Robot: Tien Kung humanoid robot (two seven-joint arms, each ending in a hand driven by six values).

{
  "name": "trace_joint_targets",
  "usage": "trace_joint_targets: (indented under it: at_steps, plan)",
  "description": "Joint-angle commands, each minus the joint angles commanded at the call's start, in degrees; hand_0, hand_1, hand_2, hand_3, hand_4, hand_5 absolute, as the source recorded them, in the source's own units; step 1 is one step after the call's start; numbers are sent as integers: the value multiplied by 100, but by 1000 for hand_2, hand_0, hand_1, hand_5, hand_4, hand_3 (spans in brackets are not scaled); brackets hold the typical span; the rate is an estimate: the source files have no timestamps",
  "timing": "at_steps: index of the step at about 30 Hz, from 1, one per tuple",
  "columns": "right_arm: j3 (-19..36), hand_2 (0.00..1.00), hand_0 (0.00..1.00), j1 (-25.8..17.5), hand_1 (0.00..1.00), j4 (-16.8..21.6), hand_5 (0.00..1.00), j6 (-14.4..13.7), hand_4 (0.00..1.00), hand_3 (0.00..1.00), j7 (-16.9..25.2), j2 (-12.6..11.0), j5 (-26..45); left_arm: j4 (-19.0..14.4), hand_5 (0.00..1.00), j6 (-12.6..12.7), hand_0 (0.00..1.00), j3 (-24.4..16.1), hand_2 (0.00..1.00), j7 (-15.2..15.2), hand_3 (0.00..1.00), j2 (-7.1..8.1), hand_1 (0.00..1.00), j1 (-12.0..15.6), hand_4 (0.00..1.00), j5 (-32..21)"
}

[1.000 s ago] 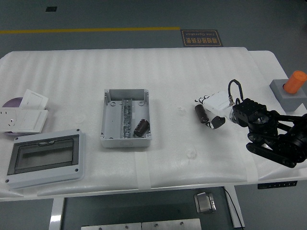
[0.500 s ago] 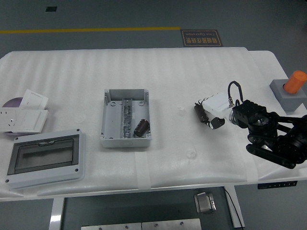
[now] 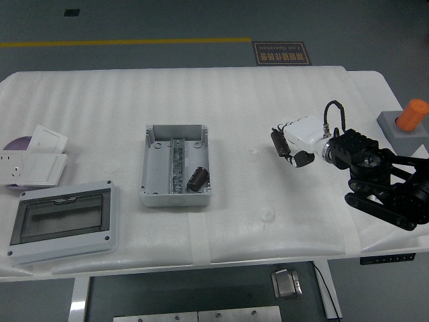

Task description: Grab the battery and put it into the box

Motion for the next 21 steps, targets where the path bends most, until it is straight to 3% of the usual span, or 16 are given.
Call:
trace_joint_targets:
  at_steps: [4,8,14,19,20,21]
  plan:
    - [411,792,520,-43,687,394,231,-47,523,663,-91,-8,143,0,457,-3,664,-48,567,18,587,-3,682,14,515,48]
    - [828,793,518,-186,691,830,230,-92,521,667,-185,185,367,0,458,-7,664,-117,567,52,586,-11,682,38,515,118]
    - [1519,797,516,-597,692,1365,250,-273,542,680,-215,801,589,0,459,5,664,-156,567,121,585,-28,682,65,515,164]
    - [1880,797,516,-1002,692,1254,250,-420,542,680,-224,1397,565,0,459,9,664,-190,567,175,585,-42,682,89,515,197]
    - [1900,833,530,-1064,707,1202,334,-451,677,921,-227,1500,525,0,457,8,664,-219,567,190,586,-46,681,92,515,226]
    - [1907,833,530,-1126,707,1134,334,-486,677,921,-237,1623,461,0,457,6,664,-247,567,204,586,-49,681,95,515,257]
